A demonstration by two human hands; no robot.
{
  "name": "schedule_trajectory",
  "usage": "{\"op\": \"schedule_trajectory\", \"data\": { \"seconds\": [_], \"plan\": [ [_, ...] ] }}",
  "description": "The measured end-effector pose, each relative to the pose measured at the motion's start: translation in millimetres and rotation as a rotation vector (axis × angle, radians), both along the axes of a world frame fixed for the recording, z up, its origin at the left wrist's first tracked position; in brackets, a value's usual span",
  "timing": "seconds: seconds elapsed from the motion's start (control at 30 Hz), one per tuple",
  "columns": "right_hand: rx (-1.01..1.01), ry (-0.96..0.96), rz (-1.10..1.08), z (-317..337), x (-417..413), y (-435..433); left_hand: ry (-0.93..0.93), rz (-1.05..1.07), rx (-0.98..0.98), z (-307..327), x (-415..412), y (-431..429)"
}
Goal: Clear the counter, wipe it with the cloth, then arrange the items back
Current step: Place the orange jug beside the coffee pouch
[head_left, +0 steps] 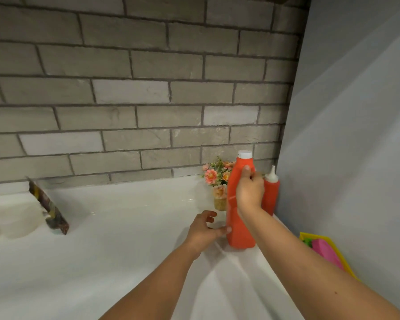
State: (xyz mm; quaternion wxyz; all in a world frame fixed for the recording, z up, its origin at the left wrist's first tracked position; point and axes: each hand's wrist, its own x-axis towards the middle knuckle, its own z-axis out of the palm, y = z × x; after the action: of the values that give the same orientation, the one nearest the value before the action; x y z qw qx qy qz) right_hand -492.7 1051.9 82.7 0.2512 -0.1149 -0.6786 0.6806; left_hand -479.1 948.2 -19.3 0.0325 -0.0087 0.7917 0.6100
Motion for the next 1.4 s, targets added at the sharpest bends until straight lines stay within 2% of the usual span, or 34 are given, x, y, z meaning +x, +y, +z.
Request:
{"op": "schedule_trajectory", "data": {
  "seconds": [0.23, 0.63, 0.87, 1.0, 1.4],
  "plan": [
    [0.008, -0.036, 0.265, 3.7, 17.1, -97.4, 0.052, 0.114, -0.065, 11.4, 26.4, -89.8],
    [0.273, -0.053, 0.677, 0.1, 11.3, -247.1, 0.113, 0.535, -0.111, -0.2, 42.1, -232.7],
    [0.346, -0.111, 0.735, -4.5, -15.9, -299.7, 0.173, 0.636, -0.176, -12.5, 21.5, -279.1],
    [0.409, -0.111, 0.736, -13.4, -33.0, -322.6, 0.181, 0.651, -0.148, -22.3, 6.5, -294.0],
    [0.505, -0.069, 0.797, -22.4, -72.1, -347.2, 0.212, 0.716, -0.247, -42.3, -34.5, -315.3]
  ]
}}
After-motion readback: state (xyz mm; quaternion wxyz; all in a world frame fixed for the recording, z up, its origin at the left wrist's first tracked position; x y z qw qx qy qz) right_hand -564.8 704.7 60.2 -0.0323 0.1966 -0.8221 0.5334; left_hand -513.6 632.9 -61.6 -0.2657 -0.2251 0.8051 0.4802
